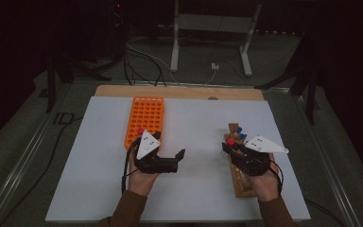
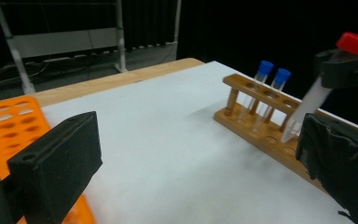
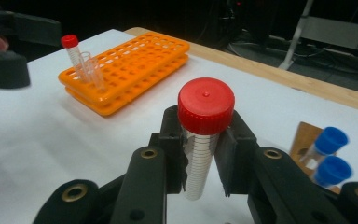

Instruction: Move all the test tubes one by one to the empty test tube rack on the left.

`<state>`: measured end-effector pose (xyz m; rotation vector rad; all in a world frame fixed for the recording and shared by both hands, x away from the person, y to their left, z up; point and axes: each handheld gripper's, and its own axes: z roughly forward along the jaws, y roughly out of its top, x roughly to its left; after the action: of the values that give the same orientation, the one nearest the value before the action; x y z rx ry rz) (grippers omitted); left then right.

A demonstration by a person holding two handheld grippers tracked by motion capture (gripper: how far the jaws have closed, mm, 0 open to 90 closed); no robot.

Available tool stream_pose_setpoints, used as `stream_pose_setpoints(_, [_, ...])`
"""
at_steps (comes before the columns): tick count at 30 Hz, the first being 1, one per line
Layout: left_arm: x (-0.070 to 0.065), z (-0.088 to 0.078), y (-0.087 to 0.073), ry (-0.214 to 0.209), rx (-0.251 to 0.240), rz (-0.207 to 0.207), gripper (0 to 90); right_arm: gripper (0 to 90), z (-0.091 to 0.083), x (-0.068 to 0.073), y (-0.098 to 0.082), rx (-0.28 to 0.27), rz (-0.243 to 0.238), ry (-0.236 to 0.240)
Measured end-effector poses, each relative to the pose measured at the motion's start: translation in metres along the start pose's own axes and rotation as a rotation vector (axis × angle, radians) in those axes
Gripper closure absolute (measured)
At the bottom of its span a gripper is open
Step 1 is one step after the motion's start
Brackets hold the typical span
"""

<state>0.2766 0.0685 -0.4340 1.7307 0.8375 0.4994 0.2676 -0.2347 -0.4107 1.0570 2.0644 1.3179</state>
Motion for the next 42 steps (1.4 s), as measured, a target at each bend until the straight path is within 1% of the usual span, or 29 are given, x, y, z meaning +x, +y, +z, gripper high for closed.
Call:
stream_pose_setpoints(4, [-0.013,0.008,-0.003,-0.026,0.023,0.039,0.9,74.5,0.003,0.004,-0.001,0.007,-0.005,0.011])
stream_pose_setpoints(5, [-0.018,0.010,-0.003,-0.033,0.029,0.055,1.1,74.5,0.004,0.005,-0.001,0.007,-0.008,0.012])
stream_pose_setpoints(7, [-0.024,0.013,-0.005,-0.038,0.039,0.085,1.1,74.5,0.005,0.007,-0.001,0.010,-0.009,0.017])
stream_pose_setpoints(8, [-0.027,0.014,-0.005,-0.040,0.042,0.092,1.1,74.5,0.005,0.008,-0.001,0.010,-0.011,0.018])
stream_pose_setpoints(14, [-0.037,0.019,-0.008,-0.071,0.053,0.107,1.2,74.5,0.008,0.012,-0.002,0.016,-0.008,0.040])
stream_pose_setpoints(16, [-0.039,0.020,-0.008,-0.078,0.057,0.110,1.2,74.5,0.009,0.014,-0.002,0.016,-0.014,0.046])
stream_pose_setpoints(18, [-0.042,0.022,-0.010,-0.091,0.063,0.112,1.3,74.5,0.010,0.017,-0.002,0.019,-0.020,0.051])
stream_pose_setpoints(19, [-0.044,0.023,-0.010,-0.107,0.069,0.117,1.8,74.5,0.011,0.018,-0.002,0.020,-0.022,0.054])
stream_pose_setpoints(21, [-0.046,0.024,-0.012,-0.132,0.072,0.112,3.4,74.5,0.012,0.022,-0.003,0.024,-0.026,0.061])
stream_pose_setpoints(26, [-0.051,0.029,-0.016,-0.156,0.099,0.115,4.5,74.5,0.016,0.031,-0.004,0.037,-0.043,0.087])
stream_pose_setpoints(27, [-0.052,0.030,-0.017,-0.167,0.104,0.114,4.6,74.5,0.017,0.032,-0.004,0.039,-0.047,0.091])
stream_pose_setpoints(28, [-0.052,0.031,-0.017,-0.171,0.108,0.116,4.6,74.5,0.018,0.035,-0.005,0.044,-0.050,0.098])
stream_pose_setpoints(30, [-0.055,0.030,-0.018,-0.161,0.099,0.132,5.4,74.5,0.020,0.038,-0.005,0.046,-0.055,0.106])
stream_pose_setpoints(32, [-0.057,0.030,-0.019,-0.155,0.100,0.143,9.4,74.5,0.021,0.042,-0.005,0.051,-0.057,0.123])
stream_pose_setpoints(34, [-0.059,0.031,-0.020,-0.157,0.097,0.147,16.0,74.5,0.022,0.045,-0.005,0.055,-0.062,0.131])
stream_pose_setpoints(35, [-0.059,0.031,-0.020,-0.158,0.099,0.150,17.8,74.5,0.022,0.046,-0.005,0.056,-0.063,0.139])
stream_pose_setpoints(37, [-0.060,0.031,-0.021,-0.165,0.101,0.157,26.7,74.5,0.023,0.049,-0.006,0.056,-0.064,0.154])
stream_pose_setpoints(39, [-0.060,0.031,-0.022,-0.174,0.106,0.164,37.7,74.5,0.024,0.051,-0.006,0.060,-0.066,0.160])
stream_pose_setpoints(42, [-0.060,0.031,-0.024,-0.188,0.113,0.171,50.1,74.5,0.024,0.053,-0.006,0.060,-0.065,0.170])
